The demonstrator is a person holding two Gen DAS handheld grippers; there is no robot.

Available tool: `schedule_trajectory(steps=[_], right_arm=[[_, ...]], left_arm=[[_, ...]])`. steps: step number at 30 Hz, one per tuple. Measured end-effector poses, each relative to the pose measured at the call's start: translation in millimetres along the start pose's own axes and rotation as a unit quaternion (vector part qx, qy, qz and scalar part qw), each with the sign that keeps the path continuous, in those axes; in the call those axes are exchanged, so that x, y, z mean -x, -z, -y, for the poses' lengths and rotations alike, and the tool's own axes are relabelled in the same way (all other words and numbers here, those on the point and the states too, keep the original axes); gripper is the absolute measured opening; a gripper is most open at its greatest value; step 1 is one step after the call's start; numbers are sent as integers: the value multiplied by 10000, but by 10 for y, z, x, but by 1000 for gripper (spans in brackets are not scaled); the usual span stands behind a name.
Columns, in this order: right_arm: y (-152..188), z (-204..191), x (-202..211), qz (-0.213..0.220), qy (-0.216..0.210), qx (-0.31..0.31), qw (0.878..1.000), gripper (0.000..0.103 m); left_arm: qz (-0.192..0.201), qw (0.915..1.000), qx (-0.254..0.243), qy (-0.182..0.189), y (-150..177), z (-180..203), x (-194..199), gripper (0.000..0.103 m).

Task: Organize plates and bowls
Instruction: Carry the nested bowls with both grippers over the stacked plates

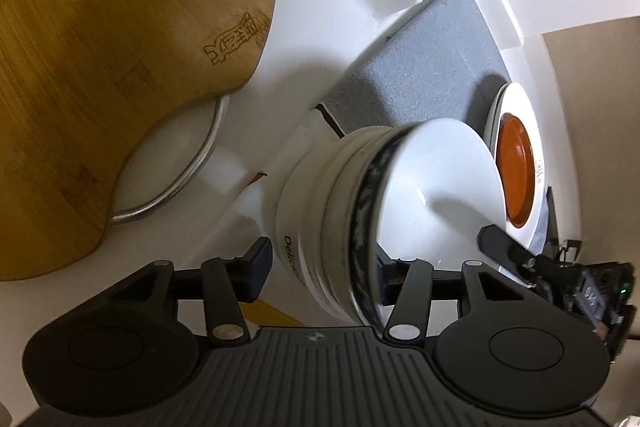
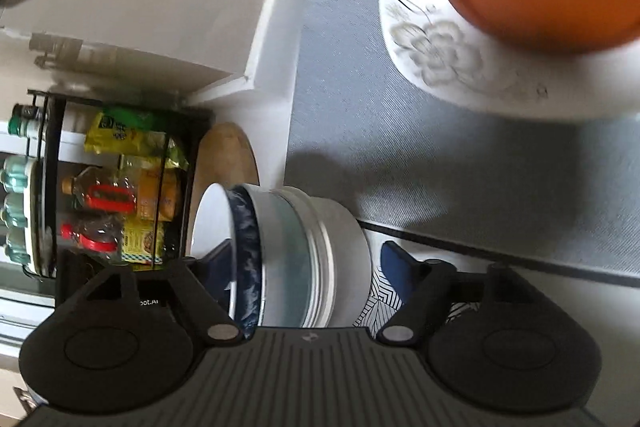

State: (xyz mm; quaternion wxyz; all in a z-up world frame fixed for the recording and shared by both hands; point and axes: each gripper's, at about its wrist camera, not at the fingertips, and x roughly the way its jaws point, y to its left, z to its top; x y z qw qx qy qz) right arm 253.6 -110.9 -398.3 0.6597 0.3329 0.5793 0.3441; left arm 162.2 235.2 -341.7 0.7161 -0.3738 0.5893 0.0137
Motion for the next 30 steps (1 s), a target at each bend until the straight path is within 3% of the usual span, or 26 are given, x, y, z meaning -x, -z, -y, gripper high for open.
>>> schedule_trajectory(steps=[2, 6, 12, 18, 20, 26, 30], right_arm=[[17, 36, -38, -15, -17, -43, 10000, 88], [27, 57, -104, -110, 74, -140, 9998, 89], [19, -101, -182, -281, 259, 5, 9993, 80], [49, -326, -237, -391, 489, 345, 9974, 78], [60, -397, -244, -396, 667, 533, 9956, 71], [130, -750, -216, -388, 1380, 1624, 9763, 50], [162, -866, -191, -360, 1600, 1930, 9674, 48]], left_arm=[[9, 10000, -70, 19, 6, 10, -2, 57], [8, 9995, -303, 67, 0, 74, -40, 59], [-95, 9986, -502, 134, 7, 125, -141, 69], [-48, 9975, -677, 218, -6, 104, -87, 55], [-29, 9967, -787, 183, 1, 125, -73, 52], [88, 9922, -1227, -217, 64, 334, -17, 48], [69, 9897, -1377, -387, 51, 454, -36, 47]])
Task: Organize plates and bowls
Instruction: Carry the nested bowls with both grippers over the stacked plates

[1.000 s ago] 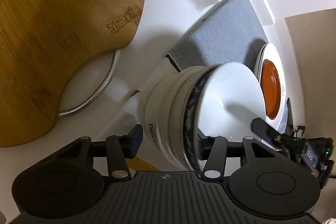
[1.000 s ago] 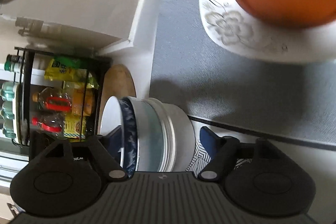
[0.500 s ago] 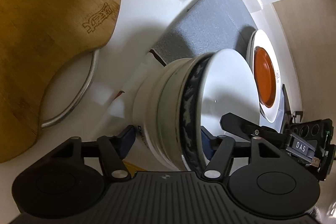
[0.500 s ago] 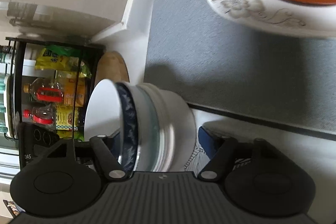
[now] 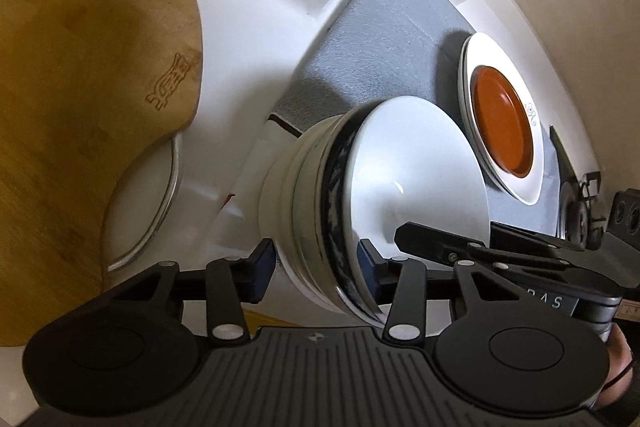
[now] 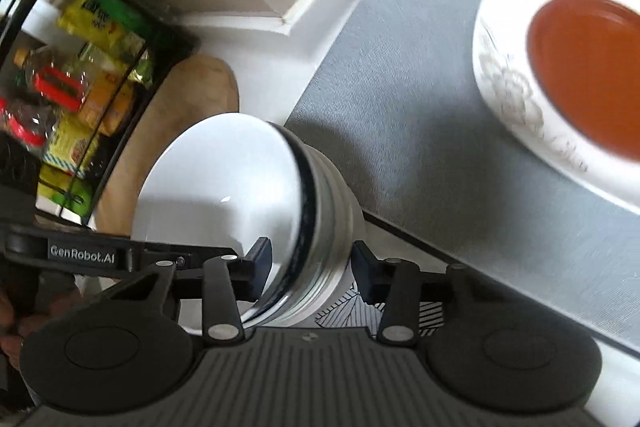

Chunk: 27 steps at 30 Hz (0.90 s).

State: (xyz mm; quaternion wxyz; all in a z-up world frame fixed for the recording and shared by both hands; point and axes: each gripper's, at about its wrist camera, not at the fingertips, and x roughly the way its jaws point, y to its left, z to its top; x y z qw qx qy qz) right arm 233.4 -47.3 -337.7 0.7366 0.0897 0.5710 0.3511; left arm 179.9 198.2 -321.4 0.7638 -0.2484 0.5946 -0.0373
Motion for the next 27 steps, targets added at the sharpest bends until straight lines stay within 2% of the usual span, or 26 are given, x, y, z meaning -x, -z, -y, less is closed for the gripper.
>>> schedule_trajectory(steps=[5, 12, 18, 27], right_arm=[[11, 9, 55, 123, 58, -163, 9998, 46], [18, 64, 244, 370, 413, -448, 9975, 44], [23, 143, 430, 547, 515, -598, 9954, 44], [-24, 373, 825, 1163, 657, -909, 9869, 43]], left_arm=[[-31, 9998, -184, -68, -28, 106, 12, 46], [-110, 9997, -239, 28, -54, 273, -42, 46], [-157, 9992, -355, 128, -131, 449, -66, 46], [-141, 9965, -798, 210, -344, 911, -83, 46]])
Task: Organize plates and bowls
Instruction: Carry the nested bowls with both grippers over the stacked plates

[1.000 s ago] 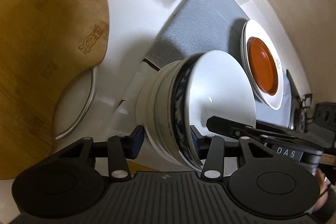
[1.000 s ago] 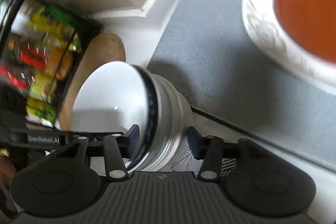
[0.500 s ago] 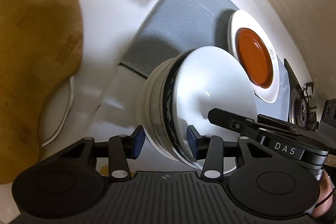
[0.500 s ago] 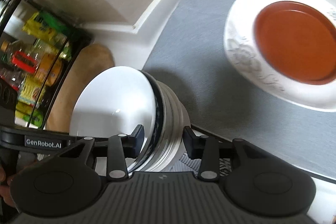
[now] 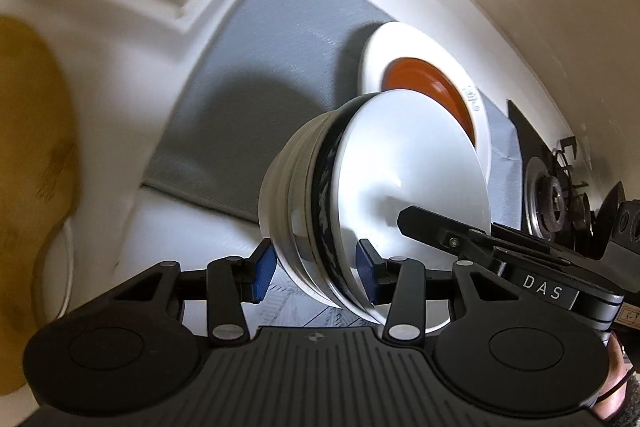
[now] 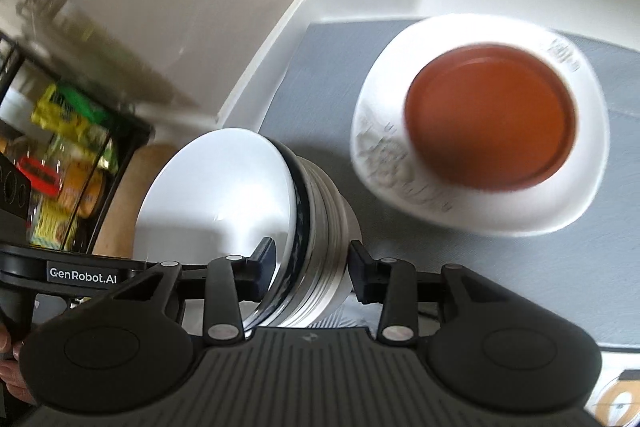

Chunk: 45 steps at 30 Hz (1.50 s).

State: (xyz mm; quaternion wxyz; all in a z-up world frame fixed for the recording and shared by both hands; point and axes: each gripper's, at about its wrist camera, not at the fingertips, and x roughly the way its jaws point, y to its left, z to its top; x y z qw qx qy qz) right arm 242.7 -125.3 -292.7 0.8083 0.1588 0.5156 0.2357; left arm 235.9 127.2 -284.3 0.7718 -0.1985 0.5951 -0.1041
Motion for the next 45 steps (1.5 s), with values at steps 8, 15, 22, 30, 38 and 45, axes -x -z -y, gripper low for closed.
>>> schedule_trajectory(steps=[8, 15, 22, 30, 38, 45], right_arm=[[-263, 327, 263, 439, 81, -269, 9986, 43], [-573, 585, 432, 819, 159, -372, 9958, 43], [-813, 925, 452, 1036, 298, -622, 9922, 43], [-885, 1190, 319, 1038, 473, -851, 9898, 43], [-744, 1368, 156, 949, 378, -972, 9900, 43], [-721, 1343, 65, 901, 533, -995, 9895, 43]], left_arm=[[-12, 9994, -339, 26, -324, 473, -99, 46], [115, 9981, -605, 82, -624, 834, -167, 46], [89, 9964, -831, 114, -896, 1117, -415, 46], [-69, 9964, -841, 106, -1071, 1244, -758, 46], [-108, 9960, -889, -37, -1080, 1226, -940, 46], [-137, 9965, -830, 21, -1085, 1165, -1060, 44]])
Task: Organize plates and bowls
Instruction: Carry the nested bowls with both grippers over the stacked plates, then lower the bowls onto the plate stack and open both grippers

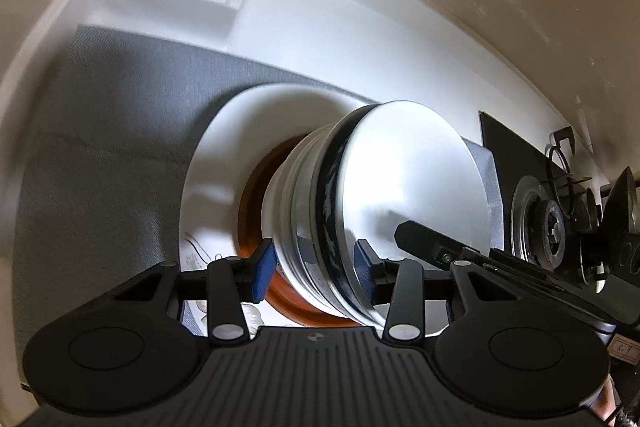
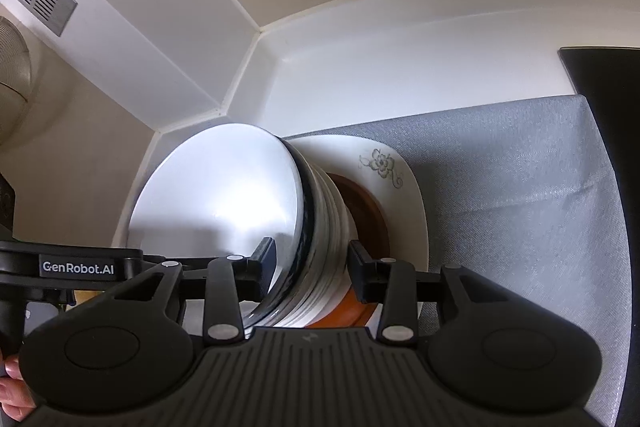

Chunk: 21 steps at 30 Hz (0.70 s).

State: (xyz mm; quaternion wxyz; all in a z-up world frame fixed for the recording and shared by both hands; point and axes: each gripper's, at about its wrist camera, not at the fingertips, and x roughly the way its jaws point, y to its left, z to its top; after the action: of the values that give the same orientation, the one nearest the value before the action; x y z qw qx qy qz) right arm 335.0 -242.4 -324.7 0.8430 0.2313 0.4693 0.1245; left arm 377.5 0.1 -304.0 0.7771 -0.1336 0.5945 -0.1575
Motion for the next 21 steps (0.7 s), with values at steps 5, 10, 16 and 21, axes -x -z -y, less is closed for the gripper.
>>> schedule_trajectory(steps=[5, 10, 16, 21], right_arm=[[47, -8, 2, 154, 27, -5, 9999, 44], [159, -14, 111, 354, 44, -308, 9989, 76], [446, -254, 590, 836, 565, 11, 9949, 87], [741, -497, 1029, 936, 1025, 168, 9902, 90]], left_arm=[[87, 9999, -67, -31, 32, 10, -15, 46], [518, 9980, -349, -128, 144, 84, 132, 54], [1131, 9889, -897, -364, 384, 269, 538, 77], [1521, 9814, -1107, -393, 721, 503, 1081, 87]])
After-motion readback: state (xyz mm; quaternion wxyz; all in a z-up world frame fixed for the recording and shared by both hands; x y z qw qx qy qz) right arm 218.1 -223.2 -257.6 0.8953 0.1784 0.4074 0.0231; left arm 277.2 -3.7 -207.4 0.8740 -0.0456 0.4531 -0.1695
